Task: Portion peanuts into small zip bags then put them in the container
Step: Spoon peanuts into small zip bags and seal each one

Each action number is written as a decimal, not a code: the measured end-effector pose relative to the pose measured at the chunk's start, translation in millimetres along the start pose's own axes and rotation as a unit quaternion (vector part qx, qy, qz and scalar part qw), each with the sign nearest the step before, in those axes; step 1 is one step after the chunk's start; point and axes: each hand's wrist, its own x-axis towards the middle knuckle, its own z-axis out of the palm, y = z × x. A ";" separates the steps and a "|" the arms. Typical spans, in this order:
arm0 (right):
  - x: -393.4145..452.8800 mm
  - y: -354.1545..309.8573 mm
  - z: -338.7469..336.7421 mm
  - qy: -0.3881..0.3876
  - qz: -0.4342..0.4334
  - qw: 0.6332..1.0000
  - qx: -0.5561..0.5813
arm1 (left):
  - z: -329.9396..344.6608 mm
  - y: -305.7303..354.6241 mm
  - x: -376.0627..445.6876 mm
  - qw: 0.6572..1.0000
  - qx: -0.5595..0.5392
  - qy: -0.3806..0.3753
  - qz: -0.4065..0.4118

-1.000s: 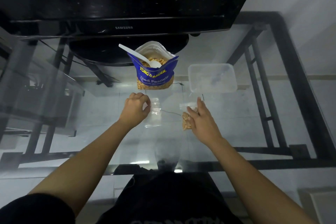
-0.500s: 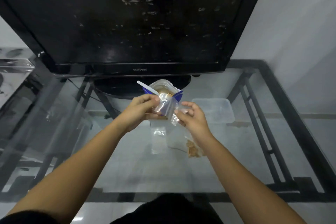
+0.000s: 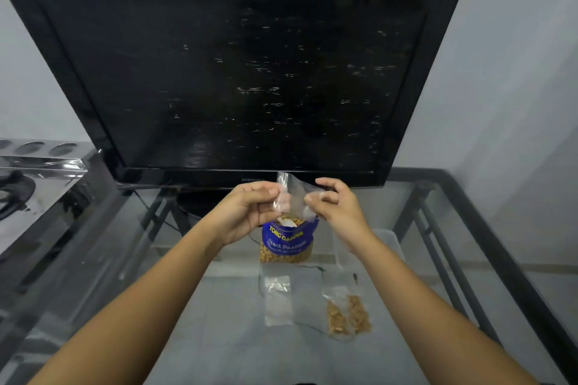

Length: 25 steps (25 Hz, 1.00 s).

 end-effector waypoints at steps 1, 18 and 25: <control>0.8 -1.2 0.9 -0.002 -0.010 1.000 -0.004 | 0.5 1.1 -0.6 1.000 -0.011 -0.010 0.001; 5.6 -5.9 -26.5 -0.038 -0.036 0.998 -0.040 | -5.0 1.2 17.2 0.885 0.426 0.151 0.108; 10.3 -2.1 -28.1 -0.004 -0.077 0.988 -0.134 | -3.8 8.6 24.9 0.902 0.401 0.128 0.095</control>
